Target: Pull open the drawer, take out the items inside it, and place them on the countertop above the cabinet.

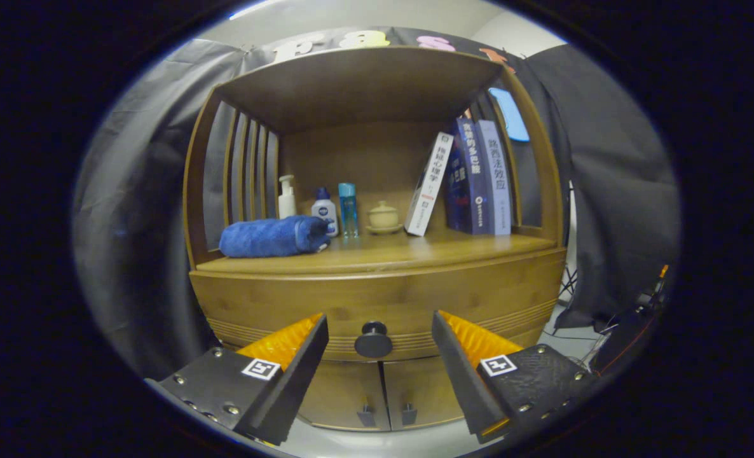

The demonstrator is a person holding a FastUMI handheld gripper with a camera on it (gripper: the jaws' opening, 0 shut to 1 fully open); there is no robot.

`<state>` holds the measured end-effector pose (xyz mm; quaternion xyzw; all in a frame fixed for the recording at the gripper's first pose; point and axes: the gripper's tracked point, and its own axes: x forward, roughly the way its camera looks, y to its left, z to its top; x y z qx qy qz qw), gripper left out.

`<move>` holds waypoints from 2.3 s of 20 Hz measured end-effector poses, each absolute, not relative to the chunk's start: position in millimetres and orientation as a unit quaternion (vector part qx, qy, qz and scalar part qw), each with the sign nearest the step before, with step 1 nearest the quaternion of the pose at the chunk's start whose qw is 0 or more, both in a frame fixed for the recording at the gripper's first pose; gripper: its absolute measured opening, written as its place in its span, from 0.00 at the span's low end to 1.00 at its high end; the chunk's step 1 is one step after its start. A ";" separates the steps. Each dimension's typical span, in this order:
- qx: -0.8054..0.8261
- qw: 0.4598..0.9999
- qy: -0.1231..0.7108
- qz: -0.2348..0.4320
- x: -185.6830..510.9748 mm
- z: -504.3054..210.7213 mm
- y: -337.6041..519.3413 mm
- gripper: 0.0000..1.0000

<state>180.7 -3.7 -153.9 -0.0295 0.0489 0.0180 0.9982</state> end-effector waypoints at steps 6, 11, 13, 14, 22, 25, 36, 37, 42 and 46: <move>-0.047 0.995 0.085 0.024 210.6 -188.1 -1.7 0.89; -0.059 0.995 0.079 0.009 218.0 -190.7 -2.0 0.45; -0.060 0.995 0.076 0.012 218.0 -190.4 -1.9 0.45; -0.052 0.996 0.075 0.012 218.0 -191.5 -2.3 0.42; -0.065 0.993 0.094 -0.001 207.1 -194.9 -4.2 0.38; -0.065 0.993 0.094 0.004 189.2 -194.7 -5.1 0.37; -0.070 0.993 0.091 0.008 131.7 -193.8 -11.3 0.25; -0.074 0.993 0.089 0.009 122.6 -194.3 -11.9 0.25; -0.076 0.993 0.091 0.012 75.8 -201.0 -13.8 0.25; -0.057 0.993 0.099 0.004 41.6 -204.1 -14.9 0.25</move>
